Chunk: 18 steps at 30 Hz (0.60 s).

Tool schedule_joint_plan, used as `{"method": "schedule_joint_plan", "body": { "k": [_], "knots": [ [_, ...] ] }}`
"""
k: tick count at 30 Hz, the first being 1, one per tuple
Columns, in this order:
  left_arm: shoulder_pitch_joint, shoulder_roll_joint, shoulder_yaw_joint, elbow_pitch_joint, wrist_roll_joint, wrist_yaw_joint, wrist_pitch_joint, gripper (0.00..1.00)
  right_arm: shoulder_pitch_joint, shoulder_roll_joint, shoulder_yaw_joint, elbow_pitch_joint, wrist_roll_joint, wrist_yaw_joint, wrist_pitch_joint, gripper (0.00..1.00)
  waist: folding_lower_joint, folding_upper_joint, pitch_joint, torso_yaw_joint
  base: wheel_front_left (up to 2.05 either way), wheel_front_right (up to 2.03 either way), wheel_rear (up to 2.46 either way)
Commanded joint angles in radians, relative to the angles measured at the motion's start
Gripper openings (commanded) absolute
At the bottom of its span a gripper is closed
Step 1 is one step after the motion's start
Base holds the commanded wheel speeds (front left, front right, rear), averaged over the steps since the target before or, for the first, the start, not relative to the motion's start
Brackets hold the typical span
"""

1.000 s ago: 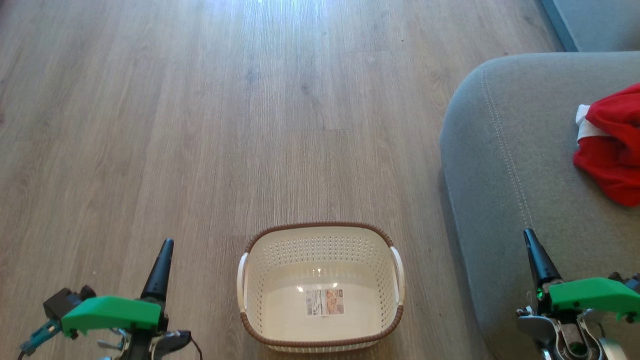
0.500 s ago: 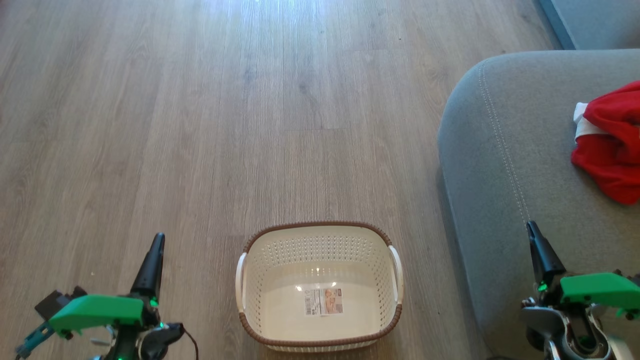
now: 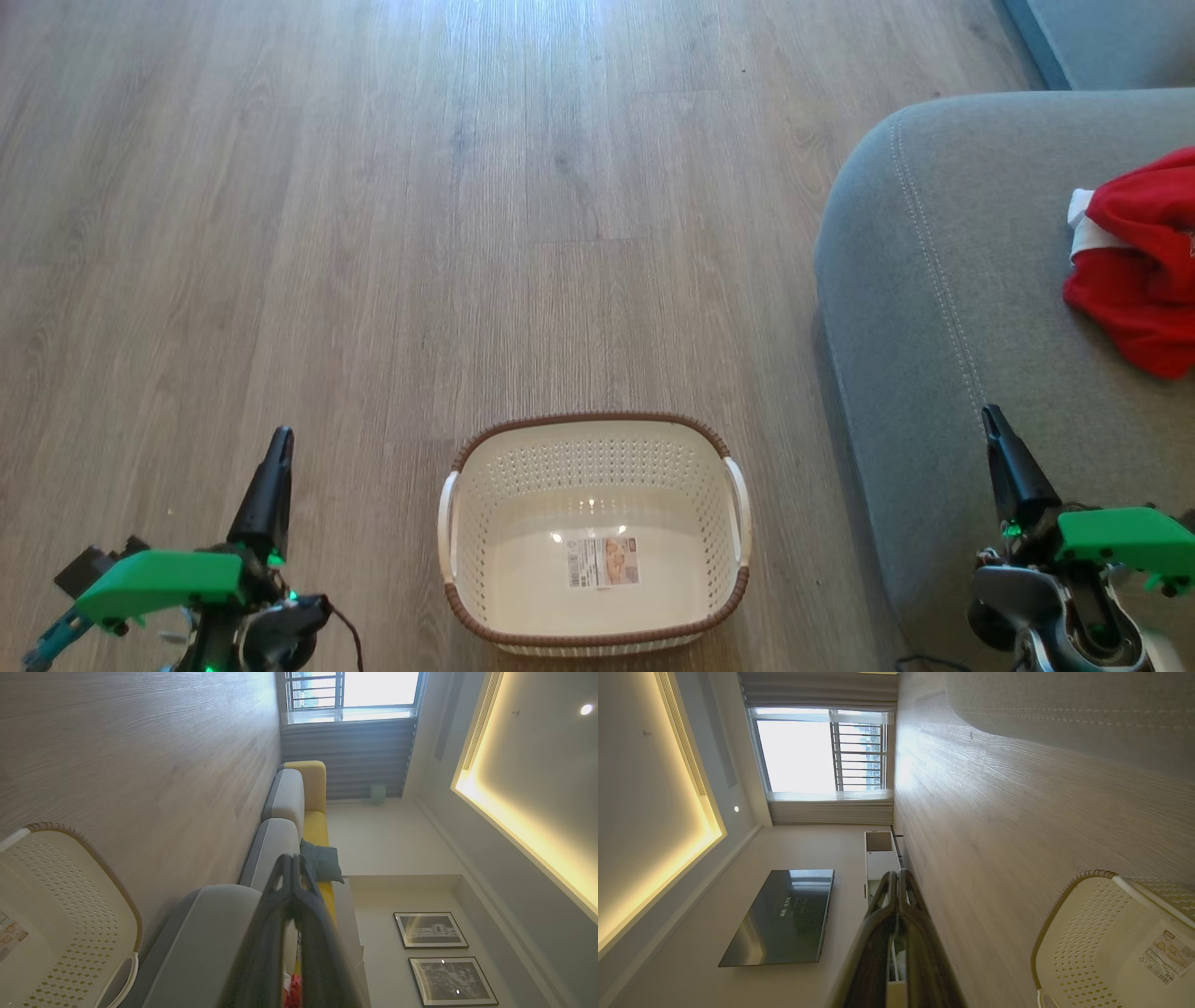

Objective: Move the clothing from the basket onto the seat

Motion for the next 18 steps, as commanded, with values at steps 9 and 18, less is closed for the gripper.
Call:
{"method": "schedule_joint_plan", "body": {
  "k": [9,18],
  "knots": [
    [-0.06,0.005,0.036,-0.029,-0.004,-0.009,0.009,0.0,-0.053,0.0,0.016,-0.039,0.005,0.008,0.004,0.0,0.0,0.0,0.0,0.0,0.0,0.0,0.0],
    [-0.06,0.004,0.038,-0.028,-0.002,-0.009,0.01,0.0,-0.053,0.0,0.016,-0.039,0.005,0.008,0.004,0.0,0.0,0.0,0.0,0.0,0.0,0.0,0.0]
  ]
}}
